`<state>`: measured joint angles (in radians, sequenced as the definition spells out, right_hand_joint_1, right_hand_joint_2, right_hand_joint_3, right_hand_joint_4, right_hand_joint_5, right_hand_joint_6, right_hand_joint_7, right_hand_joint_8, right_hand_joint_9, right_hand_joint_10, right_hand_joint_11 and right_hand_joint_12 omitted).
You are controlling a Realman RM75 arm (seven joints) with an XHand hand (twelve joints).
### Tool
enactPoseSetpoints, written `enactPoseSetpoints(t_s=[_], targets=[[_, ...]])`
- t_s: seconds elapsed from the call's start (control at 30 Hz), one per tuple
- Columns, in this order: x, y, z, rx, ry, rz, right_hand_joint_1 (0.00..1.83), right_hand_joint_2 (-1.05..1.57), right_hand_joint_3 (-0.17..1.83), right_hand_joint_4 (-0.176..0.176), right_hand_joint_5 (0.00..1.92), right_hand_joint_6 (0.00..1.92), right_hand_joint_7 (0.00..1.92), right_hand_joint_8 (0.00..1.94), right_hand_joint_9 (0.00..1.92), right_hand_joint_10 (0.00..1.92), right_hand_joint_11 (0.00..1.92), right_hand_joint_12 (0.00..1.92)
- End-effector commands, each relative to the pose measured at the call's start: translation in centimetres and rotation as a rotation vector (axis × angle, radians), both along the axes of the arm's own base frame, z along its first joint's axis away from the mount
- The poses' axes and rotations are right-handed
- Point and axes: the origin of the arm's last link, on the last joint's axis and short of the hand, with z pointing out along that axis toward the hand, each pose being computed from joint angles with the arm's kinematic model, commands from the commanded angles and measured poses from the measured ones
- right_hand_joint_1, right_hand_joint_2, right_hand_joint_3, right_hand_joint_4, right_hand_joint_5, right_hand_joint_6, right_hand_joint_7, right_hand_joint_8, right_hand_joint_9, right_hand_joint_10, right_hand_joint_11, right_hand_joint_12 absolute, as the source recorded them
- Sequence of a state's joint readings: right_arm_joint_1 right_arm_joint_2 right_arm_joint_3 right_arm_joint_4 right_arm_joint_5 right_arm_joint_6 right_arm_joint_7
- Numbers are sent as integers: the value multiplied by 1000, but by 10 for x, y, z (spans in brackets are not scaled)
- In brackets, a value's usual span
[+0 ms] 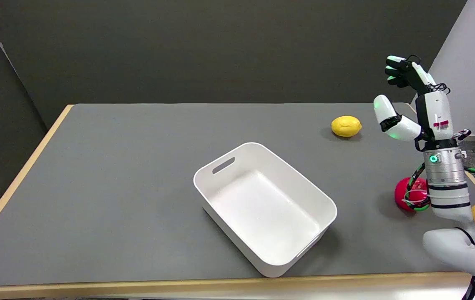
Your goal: Pick up the red apple.
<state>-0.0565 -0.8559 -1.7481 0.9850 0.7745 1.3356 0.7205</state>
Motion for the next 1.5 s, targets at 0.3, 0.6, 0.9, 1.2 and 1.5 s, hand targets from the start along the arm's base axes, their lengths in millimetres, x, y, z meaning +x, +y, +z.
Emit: enactPoseSetpoints(t_s=[0.3,0.6,0.9,1.2,1.5], targets=[[15,-9,4,10,36,-27,382,705,901,77,303,576,510,556,480,1046,339,1504],[51,58,6,-26,83,24,355,703,847,27,312,565,507,586,470,1103,311,1515],[59,103,3,-83,132,-76,349,720,821,13,313,556,509,610,464,1132,345,1551],[28,135,-5,-232,230,-230,397,713,824,4,329,587,530,664,483,1168,386,1606],[-10,152,-4,-336,252,-366,473,674,881,4,346,634,547,704,495,1170,395,1645]])
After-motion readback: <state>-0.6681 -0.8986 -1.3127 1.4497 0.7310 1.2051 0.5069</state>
